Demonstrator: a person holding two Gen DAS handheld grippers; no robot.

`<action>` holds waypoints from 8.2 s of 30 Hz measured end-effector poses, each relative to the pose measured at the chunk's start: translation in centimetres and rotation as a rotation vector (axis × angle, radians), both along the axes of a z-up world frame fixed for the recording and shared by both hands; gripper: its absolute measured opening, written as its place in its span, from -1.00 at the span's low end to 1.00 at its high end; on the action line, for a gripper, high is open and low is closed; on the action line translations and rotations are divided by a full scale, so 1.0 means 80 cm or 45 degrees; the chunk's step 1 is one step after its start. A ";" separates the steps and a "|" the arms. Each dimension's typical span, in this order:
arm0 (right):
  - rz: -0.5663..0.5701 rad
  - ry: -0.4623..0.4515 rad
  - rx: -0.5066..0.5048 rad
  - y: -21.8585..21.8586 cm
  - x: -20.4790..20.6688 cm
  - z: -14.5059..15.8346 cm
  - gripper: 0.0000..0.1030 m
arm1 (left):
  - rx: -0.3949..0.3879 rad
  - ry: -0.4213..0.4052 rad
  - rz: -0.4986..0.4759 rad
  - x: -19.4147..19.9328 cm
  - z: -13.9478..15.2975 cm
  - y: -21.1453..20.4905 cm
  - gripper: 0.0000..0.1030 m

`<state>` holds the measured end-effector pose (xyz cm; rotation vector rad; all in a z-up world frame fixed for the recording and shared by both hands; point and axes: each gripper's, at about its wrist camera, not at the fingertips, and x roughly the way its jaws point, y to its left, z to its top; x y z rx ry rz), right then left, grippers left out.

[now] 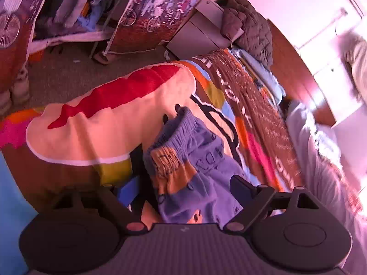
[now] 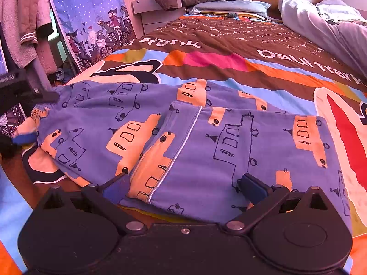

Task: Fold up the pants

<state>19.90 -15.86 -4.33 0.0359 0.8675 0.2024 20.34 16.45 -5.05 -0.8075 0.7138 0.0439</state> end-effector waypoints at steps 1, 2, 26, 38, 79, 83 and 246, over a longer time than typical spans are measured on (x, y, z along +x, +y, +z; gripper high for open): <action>0.000 0.000 0.000 0.000 0.000 0.000 0.99 | -0.029 -0.024 0.010 0.001 -0.005 0.003 0.85; 0.000 0.000 0.000 0.000 0.000 0.000 0.99 | -0.048 -0.051 0.021 0.003 -0.011 0.005 0.97; -0.002 0.002 -0.026 0.004 0.000 -0.001 0.99 | 0.246 -0.131 0.221 0.002 -0.004 -0.034 -0.68; -0.159 -0.157 0.354 -0.076 -0.037 0.042 0.88 | 0.472 -0.360 0.076 -0.019 0.044 -0.085 -0.69; -0.894 -0.239 0.760 -0.334 -0.132 -0.007 0.98 | 0.726 -0.141 -0.692 -0.036 0.046 -0.300 0.81; -0.858 -0.150 0.596 -0.316 -0.116 0.000 0.98 | 0.637 -0.098 -0.594 -0.023 0.030 -0.247 0.90; -0.039 0.035 0.606 -0.268 0.070 -0.046 -0.19 | 0.171 -0.041 -0.756 0.041 -0.029 -0.193 -0.14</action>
